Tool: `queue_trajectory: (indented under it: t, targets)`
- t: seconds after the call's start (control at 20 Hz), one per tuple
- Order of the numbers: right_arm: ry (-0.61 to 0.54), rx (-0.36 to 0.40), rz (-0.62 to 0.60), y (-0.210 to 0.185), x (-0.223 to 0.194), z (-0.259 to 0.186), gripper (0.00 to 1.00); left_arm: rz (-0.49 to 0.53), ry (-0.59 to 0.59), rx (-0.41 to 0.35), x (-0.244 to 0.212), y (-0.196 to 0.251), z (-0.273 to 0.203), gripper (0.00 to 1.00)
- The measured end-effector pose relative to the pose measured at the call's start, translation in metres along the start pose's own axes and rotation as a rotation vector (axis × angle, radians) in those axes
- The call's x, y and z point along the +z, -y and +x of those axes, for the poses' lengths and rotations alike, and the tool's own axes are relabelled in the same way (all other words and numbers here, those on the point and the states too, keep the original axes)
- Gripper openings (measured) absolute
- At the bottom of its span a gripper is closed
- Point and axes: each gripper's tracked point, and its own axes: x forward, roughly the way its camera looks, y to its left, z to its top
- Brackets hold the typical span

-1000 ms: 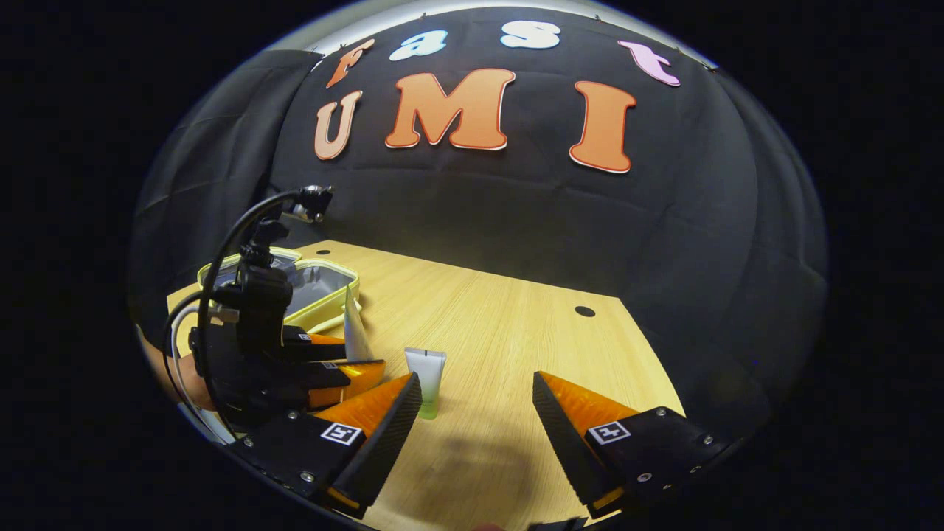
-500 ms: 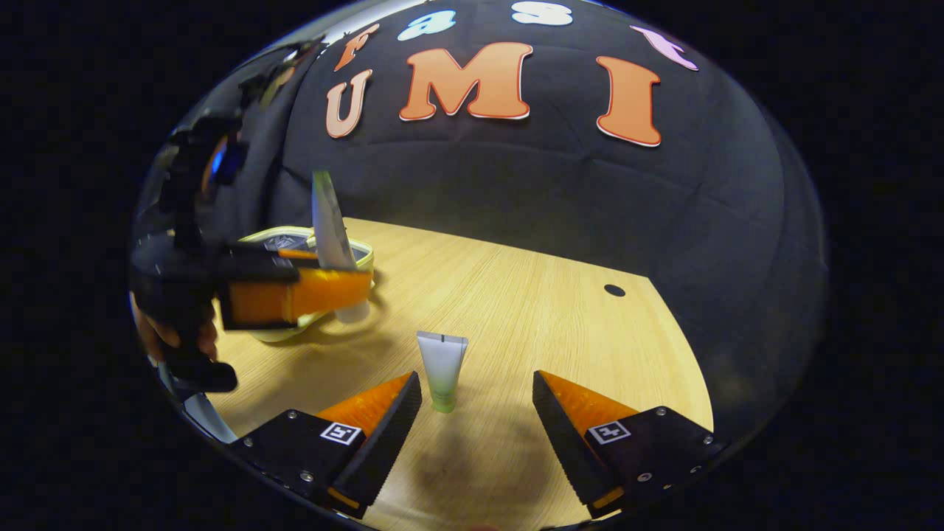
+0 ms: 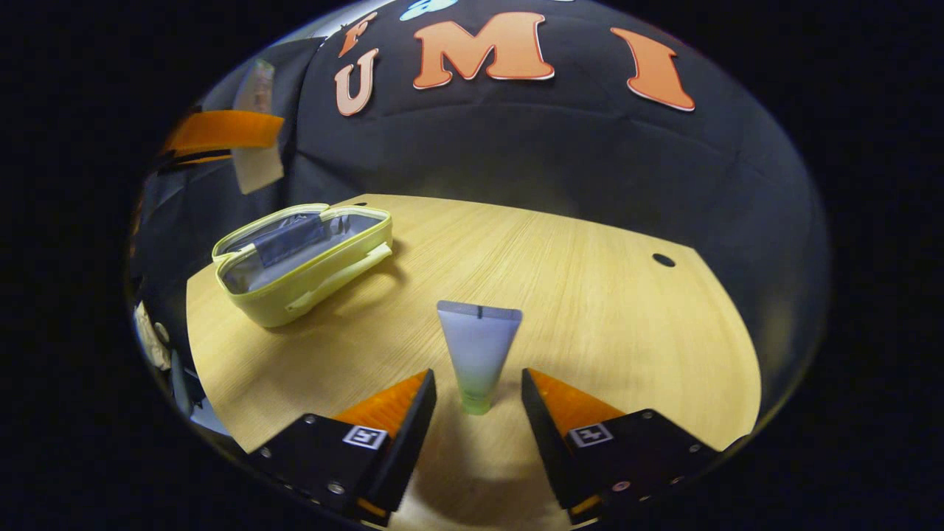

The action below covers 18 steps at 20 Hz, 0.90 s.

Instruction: First open the suitcase, pack the skin care products into it, and then close the suitcase.

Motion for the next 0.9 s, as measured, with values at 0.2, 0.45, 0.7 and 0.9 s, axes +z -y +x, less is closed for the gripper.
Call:
queue_trajectory:
  t: [0.2,0.45,0.7,0.9]
  targets:
    - [0.002,0.027,0.044,-0.010,0.008,0.003,0.35,0.013,-0.013,0.075,-0.002,-0.038,-0.017,0.49]
    - [0.048,0.045,0.007,-0.027,0.043,-0.017,0.34,-0.021,-0.060,0.090,-0.018,-0.081,-0.019,0.49]
    - [0.090,0.031,-0.015,-0.053,0.082,-0.042,0.34,-0.044,-0.159,0.053,-0.044,-0.129,-0.003,0.49]
    - [0.110,-0.009,-0.020,-0.075,0.109,-0.050,0.34,-0.044,-0.272,-0.002,-0.071,-0.162,0.018,0.49]
